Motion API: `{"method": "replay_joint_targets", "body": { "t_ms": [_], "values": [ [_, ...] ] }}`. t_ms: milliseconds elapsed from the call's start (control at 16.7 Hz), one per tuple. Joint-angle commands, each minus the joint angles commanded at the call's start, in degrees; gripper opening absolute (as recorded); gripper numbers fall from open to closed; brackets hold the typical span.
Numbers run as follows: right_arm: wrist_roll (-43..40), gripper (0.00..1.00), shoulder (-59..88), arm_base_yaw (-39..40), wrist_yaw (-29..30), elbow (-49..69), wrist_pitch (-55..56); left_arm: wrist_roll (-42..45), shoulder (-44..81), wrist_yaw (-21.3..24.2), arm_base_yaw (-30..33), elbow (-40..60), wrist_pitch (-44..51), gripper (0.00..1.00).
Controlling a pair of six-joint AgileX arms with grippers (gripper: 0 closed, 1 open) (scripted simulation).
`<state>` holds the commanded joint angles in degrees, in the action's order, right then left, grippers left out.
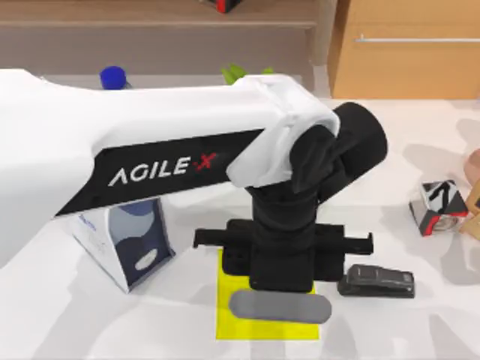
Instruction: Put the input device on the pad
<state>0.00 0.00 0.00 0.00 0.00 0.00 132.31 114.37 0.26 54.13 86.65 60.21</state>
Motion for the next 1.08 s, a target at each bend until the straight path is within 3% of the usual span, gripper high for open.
{"method": "replay_joint_targets", "body": {
  "t_ms": [600,1080],
  "values": [
    [0.00,1.00,0.00,0.00,0.00,0.00,0.00,-1.49,5.27,-1.78,-2.64,-1.94,-5.21,0.00],
    [0.00,1.00,0.00,0.00,0.00,0.00,0.00,-1.49,5.27,-1.78,-2.64,-1.94,-5.21,0.60]
  ]
}}
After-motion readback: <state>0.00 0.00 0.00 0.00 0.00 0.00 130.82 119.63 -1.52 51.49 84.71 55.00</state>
